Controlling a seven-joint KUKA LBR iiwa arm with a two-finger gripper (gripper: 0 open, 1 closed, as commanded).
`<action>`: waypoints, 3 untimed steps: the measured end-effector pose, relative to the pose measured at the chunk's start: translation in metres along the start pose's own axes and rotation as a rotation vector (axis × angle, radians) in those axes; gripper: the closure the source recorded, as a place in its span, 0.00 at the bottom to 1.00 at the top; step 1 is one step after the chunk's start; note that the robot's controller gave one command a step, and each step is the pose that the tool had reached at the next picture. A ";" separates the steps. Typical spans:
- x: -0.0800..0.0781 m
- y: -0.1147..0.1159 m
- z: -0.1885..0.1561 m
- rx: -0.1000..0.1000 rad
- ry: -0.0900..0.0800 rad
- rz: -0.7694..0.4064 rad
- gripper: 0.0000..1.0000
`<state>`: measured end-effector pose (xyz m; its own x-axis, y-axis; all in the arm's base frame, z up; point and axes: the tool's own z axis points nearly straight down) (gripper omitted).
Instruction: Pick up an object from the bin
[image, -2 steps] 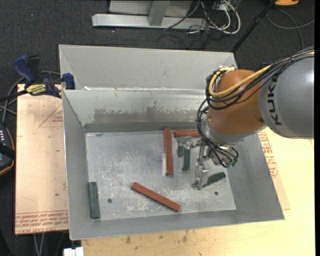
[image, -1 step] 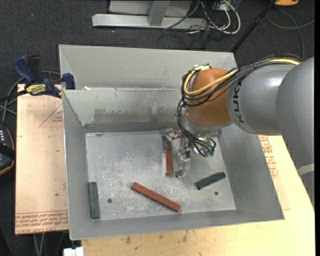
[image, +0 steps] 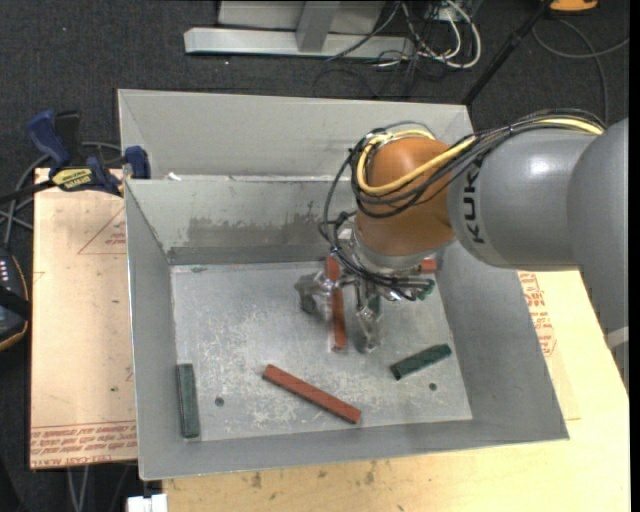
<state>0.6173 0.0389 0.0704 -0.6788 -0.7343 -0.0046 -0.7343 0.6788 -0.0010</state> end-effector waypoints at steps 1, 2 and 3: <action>0.000 -0.001 -0.001 0.000 -0.001 0.002 1.00; 0.000 -0.001 0.000 -0.001 0.000 0.002 0.00; 0.000 -0.001 0.000 -0.001 0.000 0.002 1.00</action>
Offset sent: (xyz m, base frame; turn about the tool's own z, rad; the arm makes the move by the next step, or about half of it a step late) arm 0.0000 0.0000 0.0000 0.0000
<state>0.6176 0.0383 0.0709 -0.6805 -0.7327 -0.0050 -0.7328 0.6805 -0.0002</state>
